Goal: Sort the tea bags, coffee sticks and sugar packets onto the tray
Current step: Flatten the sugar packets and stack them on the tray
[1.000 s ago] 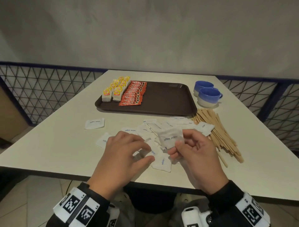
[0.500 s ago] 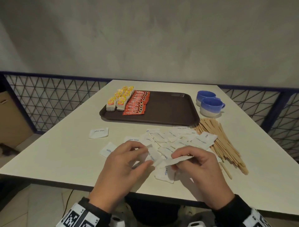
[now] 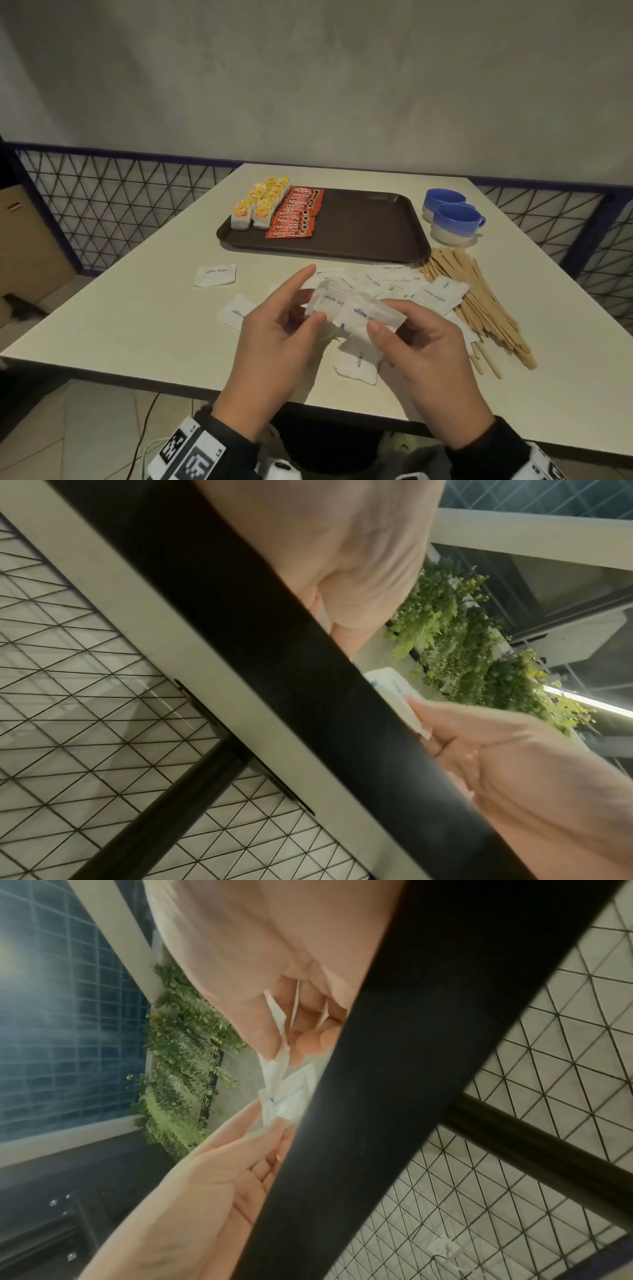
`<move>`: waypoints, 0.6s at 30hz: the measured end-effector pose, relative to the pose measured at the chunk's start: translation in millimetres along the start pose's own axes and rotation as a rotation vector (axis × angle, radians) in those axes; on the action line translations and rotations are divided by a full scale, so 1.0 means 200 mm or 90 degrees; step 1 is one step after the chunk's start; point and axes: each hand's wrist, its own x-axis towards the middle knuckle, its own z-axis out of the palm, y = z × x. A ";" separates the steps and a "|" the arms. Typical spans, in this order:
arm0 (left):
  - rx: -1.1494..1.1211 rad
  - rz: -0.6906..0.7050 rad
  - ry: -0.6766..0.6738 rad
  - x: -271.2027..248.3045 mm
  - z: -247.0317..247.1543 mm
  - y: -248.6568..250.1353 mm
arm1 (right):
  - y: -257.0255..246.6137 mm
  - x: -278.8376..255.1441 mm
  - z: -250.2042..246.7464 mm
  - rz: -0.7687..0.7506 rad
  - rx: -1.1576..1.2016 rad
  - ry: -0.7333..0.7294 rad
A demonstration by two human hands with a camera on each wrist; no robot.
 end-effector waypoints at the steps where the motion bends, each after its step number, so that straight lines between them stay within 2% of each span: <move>1: -0.032 -0.015 -0.004 0.00 -0.01 0.00 | -0.01 0.00 0.00 0.020 0.008 0.006; 5: -0.091 -0.029 -0.056 0.00 -0.04 0.00 | 0.00 0.01 0.02 0.078 0.001 0.010; 13: -0.106 -0.024 -0.142 -0.02 -0.04 0.00 | 0.00 0.00 0.05 0.087 -0.013 0.015; 18: -0.118 -0.002 -0.129 -0.02 -0.04 -0.01 | 0.01 -0.02 0.04 0.069 -0.053 0.019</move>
